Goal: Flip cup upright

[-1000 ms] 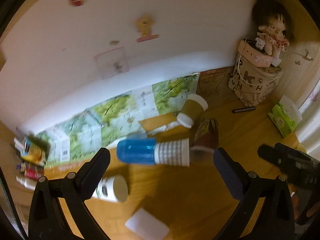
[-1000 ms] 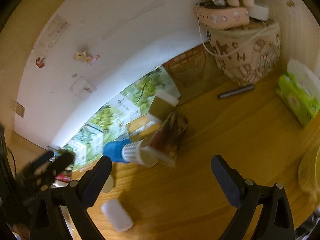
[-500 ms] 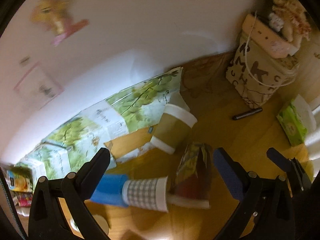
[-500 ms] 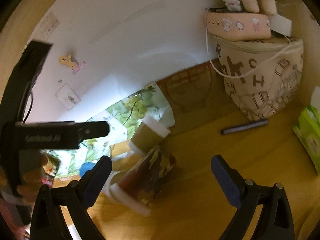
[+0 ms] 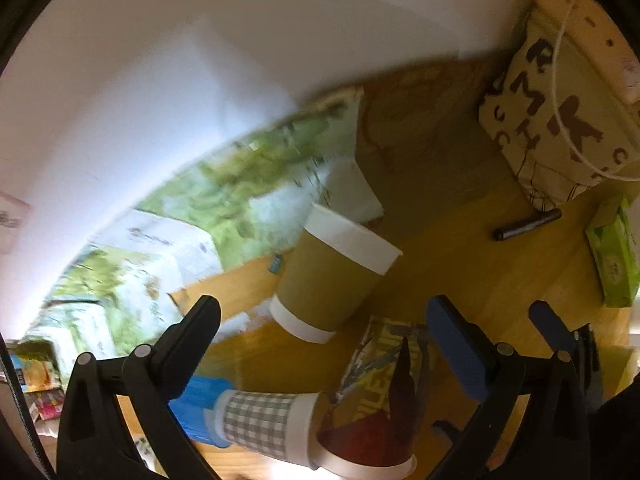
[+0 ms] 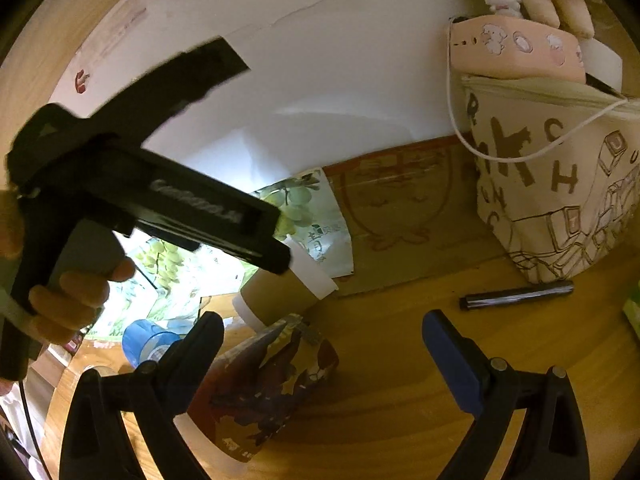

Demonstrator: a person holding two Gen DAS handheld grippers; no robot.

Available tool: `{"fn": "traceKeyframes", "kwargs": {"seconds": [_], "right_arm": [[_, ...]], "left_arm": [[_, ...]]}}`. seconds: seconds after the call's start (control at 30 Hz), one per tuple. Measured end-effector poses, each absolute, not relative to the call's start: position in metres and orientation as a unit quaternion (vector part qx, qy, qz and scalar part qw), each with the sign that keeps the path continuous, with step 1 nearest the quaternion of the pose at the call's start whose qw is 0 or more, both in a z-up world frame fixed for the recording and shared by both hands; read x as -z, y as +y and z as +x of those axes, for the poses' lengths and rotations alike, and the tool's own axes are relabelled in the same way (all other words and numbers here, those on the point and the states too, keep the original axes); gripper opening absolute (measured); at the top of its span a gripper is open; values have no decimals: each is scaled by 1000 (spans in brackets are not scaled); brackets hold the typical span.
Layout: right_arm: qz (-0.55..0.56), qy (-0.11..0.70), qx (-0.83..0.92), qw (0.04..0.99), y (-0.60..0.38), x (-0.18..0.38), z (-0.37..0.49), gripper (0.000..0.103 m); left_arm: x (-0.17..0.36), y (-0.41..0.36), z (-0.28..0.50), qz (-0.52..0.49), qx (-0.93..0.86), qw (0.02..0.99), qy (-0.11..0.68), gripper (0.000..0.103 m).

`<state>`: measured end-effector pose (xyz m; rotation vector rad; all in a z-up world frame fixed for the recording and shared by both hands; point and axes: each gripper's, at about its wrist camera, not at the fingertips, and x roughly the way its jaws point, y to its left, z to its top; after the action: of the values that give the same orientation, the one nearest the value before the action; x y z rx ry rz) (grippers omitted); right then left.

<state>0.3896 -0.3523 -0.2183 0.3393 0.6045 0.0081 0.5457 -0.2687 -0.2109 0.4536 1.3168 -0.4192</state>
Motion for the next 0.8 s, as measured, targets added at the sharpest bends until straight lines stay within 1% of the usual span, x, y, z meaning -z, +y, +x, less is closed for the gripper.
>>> {"fn": "traceKeyframes", "kwargs": {"seconds": [0.23, 0.43, 0.5, 0.57, 0.63, 0.67, 0.73, 0.77, 0.8], "right_arm": [[188, 292, 1, 938, -354, 224, 390, 100], [198, 293, 5, 935, -353, 226, 389, 100], [197, 295, 7, 935, -354, 226, 389, 100], [195, 297, 10, 934, -355, 226, 390, 100], [195, 300, 11, 934, -355, 225, 390, 100], [195, 301, 11, 933, -355, 225, 390, 100], [194, 302, 12, 933, -355, 225, 390, 100], [194, 303, 13, 933, -355, 225, 390, 100], [193, 304, 14, 933, -355, 225, 391, 100]], "left_arm": [[237, -277, 552, 239, 188, 723, 621, 103], [254, -277, 563, 229, 184, 710, 640, 102], [259, -279, 564, 231, 186, 707, 642, 94], [266, -282, 566, 236, 184, 702, 646, 92], [270, -285, 568, 236, 186, 700, 647, 89], [271, -286, 569, 236, 186, 699, 649, 85], [274, -288, 572, 235, 188, 696, 652, 82], [276, -288, 571, 238, 187, 696, 651, 75], [279, -291, 572, 242, 187, 696, 650, 74]]}}
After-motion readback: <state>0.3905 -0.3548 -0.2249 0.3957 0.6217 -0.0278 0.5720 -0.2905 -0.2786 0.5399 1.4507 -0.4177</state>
